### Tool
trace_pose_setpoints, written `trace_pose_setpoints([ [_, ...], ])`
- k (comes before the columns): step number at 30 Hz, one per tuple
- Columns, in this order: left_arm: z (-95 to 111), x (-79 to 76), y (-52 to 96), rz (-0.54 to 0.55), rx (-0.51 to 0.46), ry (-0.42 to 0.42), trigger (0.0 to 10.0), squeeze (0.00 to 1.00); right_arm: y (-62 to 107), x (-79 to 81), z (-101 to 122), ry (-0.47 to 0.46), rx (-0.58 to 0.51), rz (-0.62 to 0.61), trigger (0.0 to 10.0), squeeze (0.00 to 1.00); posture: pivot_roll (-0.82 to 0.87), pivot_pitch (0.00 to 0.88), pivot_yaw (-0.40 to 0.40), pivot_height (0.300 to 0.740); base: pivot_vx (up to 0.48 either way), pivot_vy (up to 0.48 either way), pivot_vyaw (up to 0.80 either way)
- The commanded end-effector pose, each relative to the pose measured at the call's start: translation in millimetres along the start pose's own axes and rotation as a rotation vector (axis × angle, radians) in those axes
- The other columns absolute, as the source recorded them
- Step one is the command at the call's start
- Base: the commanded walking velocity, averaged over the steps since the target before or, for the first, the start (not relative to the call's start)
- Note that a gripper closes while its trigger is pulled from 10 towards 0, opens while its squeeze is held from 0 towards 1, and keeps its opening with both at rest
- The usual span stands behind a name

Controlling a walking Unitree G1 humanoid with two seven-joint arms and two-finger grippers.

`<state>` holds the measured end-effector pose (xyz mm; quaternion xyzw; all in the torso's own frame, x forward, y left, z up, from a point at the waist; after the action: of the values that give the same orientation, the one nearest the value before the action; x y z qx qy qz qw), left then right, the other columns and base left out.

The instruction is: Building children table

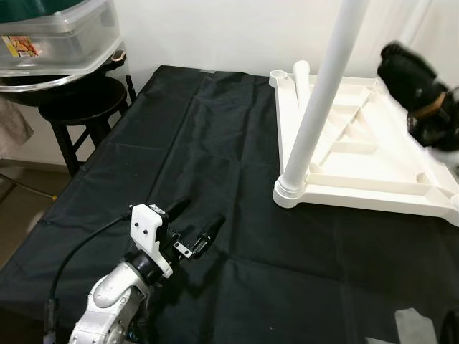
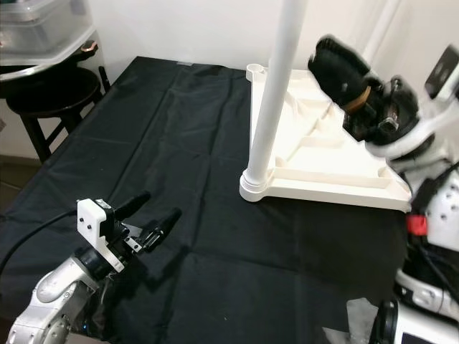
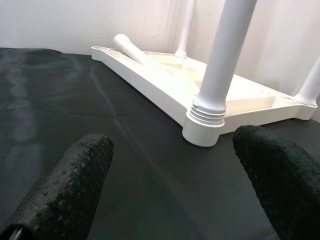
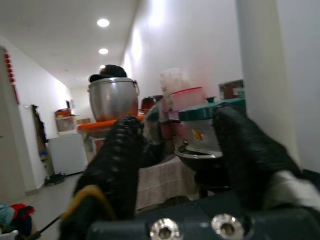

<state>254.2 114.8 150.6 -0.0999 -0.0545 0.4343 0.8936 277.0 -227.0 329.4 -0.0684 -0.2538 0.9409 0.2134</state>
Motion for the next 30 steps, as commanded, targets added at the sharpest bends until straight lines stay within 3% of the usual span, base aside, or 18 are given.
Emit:
trace_pose_setpoints([
  [1, -3, -1.5, 2.8, -0.006, 0.016, 0.015, 10.0, 0.00, -1.4, 4.6, 3, 0.023, 0.024, 0.016, 10.0, 1.00, 0.00, 0.133, -0.038, 0.740, 0.000, 0.000, 0.00],
  [17, -2, -3.3, 3.7, -0.009, 0.018, 0.018, 10.0, 0.00, -2.6, -10.7, -6, 0.126, 0.129, -0.110, 10.0, 1.00, 0.00, 0.137, -0.038, 0.740, 0.000, 0.000, 0.00],
  [21, -1, -3.2, 3.6, -0.008, 0.017, 0.018, 10.0, 0.00, 0.0, -29.5, -18, 0.219, 0.254, -0.240, 10.0, 1.00, 0.00, 0.141, -0.038, 0.740, 0.000, 0.000, 0.00],
  [22, 0, -3.1, 3.5, -0.008, 0.016, 0.017, 10.0, 0.00, 1.6, -33.6, -21, 0.223, 0.288, -0.265, 10.0, 0.91, 0.00, 0.143, -0.040, 0.740, 0.000, 0.000, 0.00],
  [23, 0, -3.1, 3.3, -0.008, 0.015, 0.017, 10.0, 0.00, 2.9, -37.0, -25, 0.219, 0.315, -0.285, 10.0, 0.58, 0.00, 0.145, -0.041, 0.740, 0.000, 0.000, 0.00],
  [25, 1, -3.0, 3.1, -0.007, 0.015, 0.017, 10.0, 0.00, 3.6, -38.4, -27, 0.213, 0.327, -0.294, 10.0, 0.58, 0.00, 0.145, -0.041, 0.740, 0.000, 0.000, 0.00],
  [26, 1, -3.6, 3.0, -0.007, 0.014, 0.016, 10.0, 0.00, 5.0, -43.2, -32, 0.211, 0.347, -0.313, 10.0, 0.00, 0.00, 0.155, -0.041, 0.740, 0.000, 0.000, 0.00],
  [30, 4, -6.3, 3.7, -0.007, 0.010, 0.016, 10.0, 0.00, 5.9, -53.6, -43, 0.212, 0.382, -0.349, 10.0, 0.00, 0.01, 0.169, -0.040, 0.740, 0.000, 0.000, 0.00],
])
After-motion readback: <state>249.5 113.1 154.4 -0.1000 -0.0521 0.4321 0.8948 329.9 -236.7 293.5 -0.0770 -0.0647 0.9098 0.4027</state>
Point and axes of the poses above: a point about 5 cm out from each wrist's last joint towards the gripper, its own y axis pointing back from the gripper into the wrist, its own z axis along the axis of the wrist's last joint, x = y × z, the point moved 3 cm from there along -y, pointing out of the wrist towards the gripper, and after that the axes turned 4 degrees about -y, right-handed, at the moved point
